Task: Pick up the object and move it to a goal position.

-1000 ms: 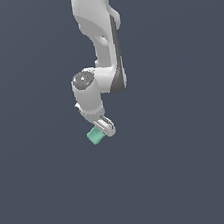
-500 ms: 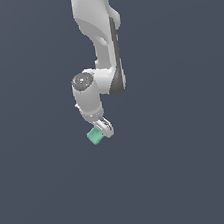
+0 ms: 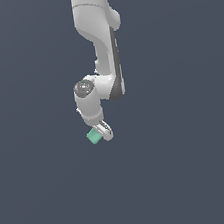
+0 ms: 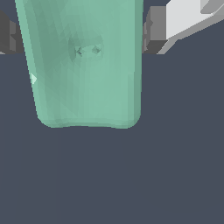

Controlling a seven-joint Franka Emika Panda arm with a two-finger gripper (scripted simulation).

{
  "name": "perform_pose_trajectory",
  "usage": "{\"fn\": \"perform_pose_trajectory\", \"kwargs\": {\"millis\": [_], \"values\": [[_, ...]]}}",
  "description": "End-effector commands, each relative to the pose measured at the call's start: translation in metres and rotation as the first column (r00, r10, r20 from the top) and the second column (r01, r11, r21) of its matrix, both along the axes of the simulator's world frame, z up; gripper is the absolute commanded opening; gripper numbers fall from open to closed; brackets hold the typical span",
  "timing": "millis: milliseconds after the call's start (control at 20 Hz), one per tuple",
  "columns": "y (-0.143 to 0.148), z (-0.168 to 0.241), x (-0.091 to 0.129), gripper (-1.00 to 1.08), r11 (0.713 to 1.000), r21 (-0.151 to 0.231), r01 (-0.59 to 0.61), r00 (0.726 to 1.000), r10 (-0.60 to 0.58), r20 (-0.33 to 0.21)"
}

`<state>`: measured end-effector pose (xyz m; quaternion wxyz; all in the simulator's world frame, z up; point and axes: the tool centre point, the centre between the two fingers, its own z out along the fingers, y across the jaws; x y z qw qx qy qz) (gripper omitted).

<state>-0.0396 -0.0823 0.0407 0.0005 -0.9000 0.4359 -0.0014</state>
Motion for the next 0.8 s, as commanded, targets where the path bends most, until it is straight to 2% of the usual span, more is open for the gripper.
{"fn": "perform_pose_trajectory", "kwargs": {"millis": [0, 200, 250, 700, 750], "values": [[0.003, -0.015, 0.000, 1.00, 1.000, 0.000, -0.006, 1.000, 0.006, -0.003], [0.004, -0.019, 0.001, 1.00, 1.000, 0.000, -0.006, 1.000, 0.006, -0.003], [0.004, -0.019, 0.001, -1.00, 1.000, 0.000, -0.006, 1.000, 0.006, -0.003], [0.004, -0.019, 0.001, -1.00, 1.000, 0.000, -0.006, 1.000, 0.006, -0.003], [0.006, -0.008, 0.010, -1.00, 1.000, 0.000, -0.010, 1.000, 0.010, 0.022]]}}
